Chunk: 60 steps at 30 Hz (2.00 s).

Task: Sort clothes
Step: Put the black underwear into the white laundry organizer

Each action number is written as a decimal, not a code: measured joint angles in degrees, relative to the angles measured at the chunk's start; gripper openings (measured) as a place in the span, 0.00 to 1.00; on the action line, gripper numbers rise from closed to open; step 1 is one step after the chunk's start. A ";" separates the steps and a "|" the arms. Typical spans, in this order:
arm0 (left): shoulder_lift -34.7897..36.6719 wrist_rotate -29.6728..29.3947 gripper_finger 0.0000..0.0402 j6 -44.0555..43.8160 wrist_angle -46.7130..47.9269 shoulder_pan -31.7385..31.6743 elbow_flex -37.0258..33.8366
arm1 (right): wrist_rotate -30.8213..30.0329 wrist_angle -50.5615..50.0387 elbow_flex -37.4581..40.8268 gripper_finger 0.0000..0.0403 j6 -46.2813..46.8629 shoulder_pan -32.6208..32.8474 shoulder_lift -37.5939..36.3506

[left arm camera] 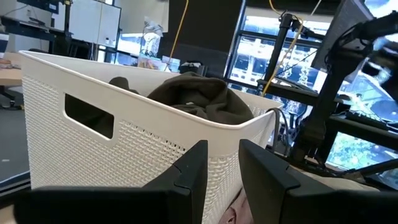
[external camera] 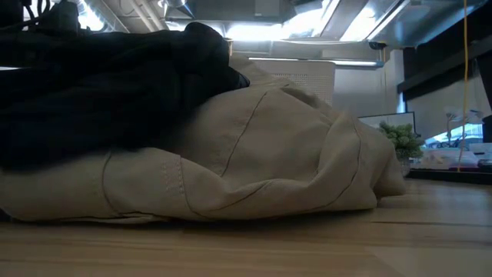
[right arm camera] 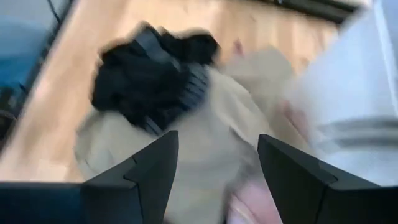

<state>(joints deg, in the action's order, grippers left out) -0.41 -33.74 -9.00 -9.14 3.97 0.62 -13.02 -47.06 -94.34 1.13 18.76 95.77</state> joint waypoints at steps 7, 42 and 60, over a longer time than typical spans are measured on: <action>0.00 0.00 0.21 0.37 -0.07 0.02 0.00 | -0.29 22.36 12.71 0.59 -2.91 2.31 2.73; -0.02 0.02 0.21 0.88 0.05 0.00 0.00 | -4.16 26.69 2.82 0.02 -9.12 -0.78 15.48; 0.00 0.02 0.21 0.09 2.46 0.02 0.00 | -25.49 14.67 -22.46 0.02 -25.55 -13.41 2.58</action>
<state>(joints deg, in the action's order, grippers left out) -0.40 -33.71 -8.91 -6.68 3.99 0.62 -38.51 -32.38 -116.80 -24.42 5.34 98.35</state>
